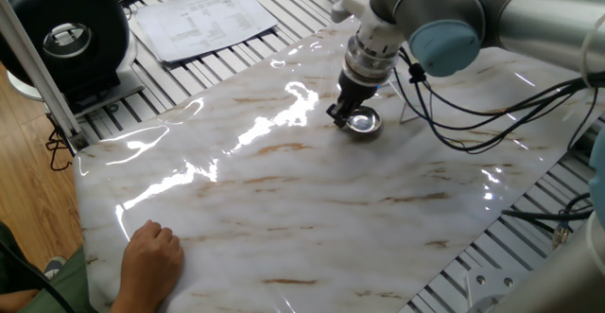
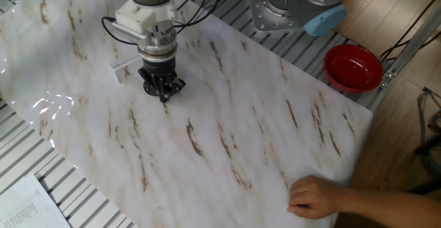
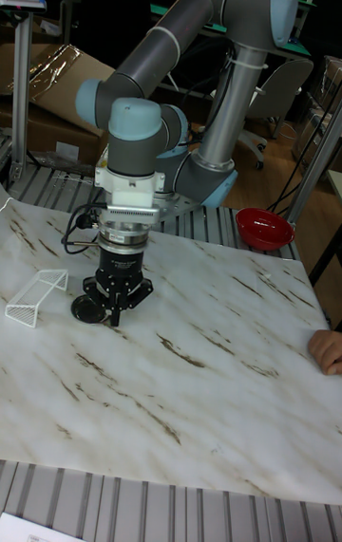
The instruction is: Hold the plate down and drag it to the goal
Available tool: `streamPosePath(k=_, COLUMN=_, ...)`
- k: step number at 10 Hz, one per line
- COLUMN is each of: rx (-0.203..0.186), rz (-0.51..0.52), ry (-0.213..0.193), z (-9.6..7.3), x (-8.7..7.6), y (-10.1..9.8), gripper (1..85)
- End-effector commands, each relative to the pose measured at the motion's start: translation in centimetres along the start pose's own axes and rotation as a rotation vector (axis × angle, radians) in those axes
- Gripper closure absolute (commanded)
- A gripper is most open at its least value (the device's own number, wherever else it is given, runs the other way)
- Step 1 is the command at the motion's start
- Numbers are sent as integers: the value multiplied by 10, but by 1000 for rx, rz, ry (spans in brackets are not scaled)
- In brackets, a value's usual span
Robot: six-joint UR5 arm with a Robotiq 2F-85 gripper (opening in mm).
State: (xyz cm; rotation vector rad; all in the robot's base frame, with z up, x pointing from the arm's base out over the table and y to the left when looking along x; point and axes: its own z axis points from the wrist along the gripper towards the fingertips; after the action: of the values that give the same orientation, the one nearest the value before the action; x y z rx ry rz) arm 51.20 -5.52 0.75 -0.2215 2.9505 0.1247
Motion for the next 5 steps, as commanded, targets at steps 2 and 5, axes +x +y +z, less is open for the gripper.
streamPosePath(k=2, rx=-3, rz=-40, ry=-6, z=-7, x=13, y=-18, gripper=840)
streamPosePath(k=5, rx=-2, rz=-87, ry=-8, z=-13, x=21, y=-32, gripper=840)
